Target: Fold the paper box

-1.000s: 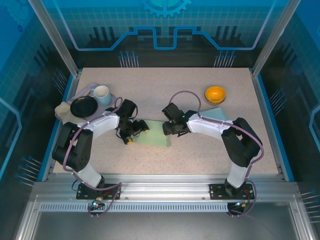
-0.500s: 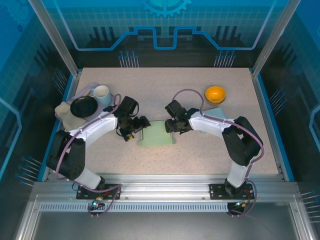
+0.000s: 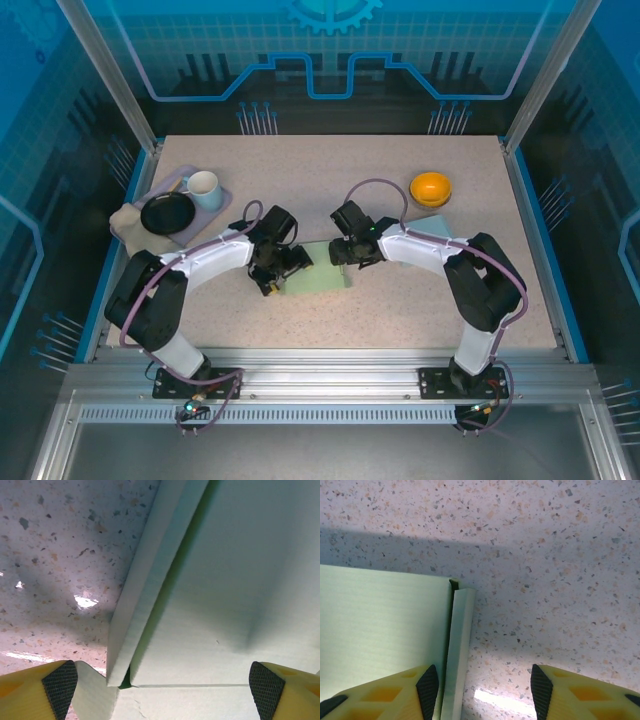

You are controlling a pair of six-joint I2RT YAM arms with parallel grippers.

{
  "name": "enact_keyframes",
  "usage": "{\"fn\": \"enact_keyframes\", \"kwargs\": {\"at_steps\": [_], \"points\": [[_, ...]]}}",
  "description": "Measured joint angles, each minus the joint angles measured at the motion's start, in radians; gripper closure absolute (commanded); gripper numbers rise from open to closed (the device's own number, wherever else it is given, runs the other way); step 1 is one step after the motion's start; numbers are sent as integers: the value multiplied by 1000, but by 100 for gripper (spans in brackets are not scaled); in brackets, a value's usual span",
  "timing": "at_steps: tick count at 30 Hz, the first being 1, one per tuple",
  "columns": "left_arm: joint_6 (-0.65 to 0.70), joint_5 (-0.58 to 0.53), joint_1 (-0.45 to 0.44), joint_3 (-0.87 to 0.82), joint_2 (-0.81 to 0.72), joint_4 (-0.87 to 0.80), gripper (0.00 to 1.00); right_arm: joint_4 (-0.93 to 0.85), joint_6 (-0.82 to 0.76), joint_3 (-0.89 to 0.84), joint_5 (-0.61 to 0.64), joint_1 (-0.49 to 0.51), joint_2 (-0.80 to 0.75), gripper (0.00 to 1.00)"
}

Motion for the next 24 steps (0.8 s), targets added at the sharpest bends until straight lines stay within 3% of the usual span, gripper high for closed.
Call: {"fn": "enact_keyframes", "kwargs": {"at_steps": [24], "points": [[-109, -3, -51, 9, 13, 18, 12, 85, 48, -36, -40, -2, 0, 49]]}}
